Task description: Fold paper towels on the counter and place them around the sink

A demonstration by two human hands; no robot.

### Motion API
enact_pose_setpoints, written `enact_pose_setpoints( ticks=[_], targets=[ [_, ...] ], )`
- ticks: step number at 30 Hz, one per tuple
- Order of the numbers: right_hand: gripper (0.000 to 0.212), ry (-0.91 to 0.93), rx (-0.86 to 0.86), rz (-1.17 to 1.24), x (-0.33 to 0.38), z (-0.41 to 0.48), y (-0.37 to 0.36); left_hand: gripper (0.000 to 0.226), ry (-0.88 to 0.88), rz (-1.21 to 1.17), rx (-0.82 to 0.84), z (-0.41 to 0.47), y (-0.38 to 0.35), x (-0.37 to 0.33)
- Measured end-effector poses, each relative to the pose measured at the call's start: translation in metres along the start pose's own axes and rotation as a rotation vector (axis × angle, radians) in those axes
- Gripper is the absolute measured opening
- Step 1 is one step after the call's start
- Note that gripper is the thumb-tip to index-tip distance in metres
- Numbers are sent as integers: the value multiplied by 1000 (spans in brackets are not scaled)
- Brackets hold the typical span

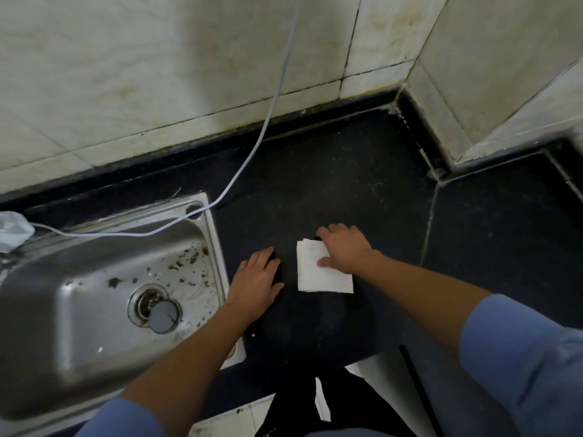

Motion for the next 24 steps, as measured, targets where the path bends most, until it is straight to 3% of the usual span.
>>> enact_pose_setpoints(
  ticks=[5, 10, 16, 24],
  targets=[
    [41, -90, 119, 140, 5, -1, -7, 53, -2, 17, -44, -13, 7, 14],
    [16, -130, 18, 359, -5, -43, -6, 51, -62, 76, -56, -5, 20, 14],
    [25, -287, -247, 483, -52, -133, -7, 43, -248, 138, -80, 17, 44, -41],
    [36, -614, -492, 480, -114, -308, -44, 36, -659, 239, -103, 12, 54, -202]
  ],
)
Point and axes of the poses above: each hand's wrist, its own z-axis towards the middle knuckle, its own y-axis out of the back of the hand, x = y × z, the point moved 6 cm from there along z, towards the middle knuckle, and after that the axes turned 3 degrees about -y, right-handed, at the moved point
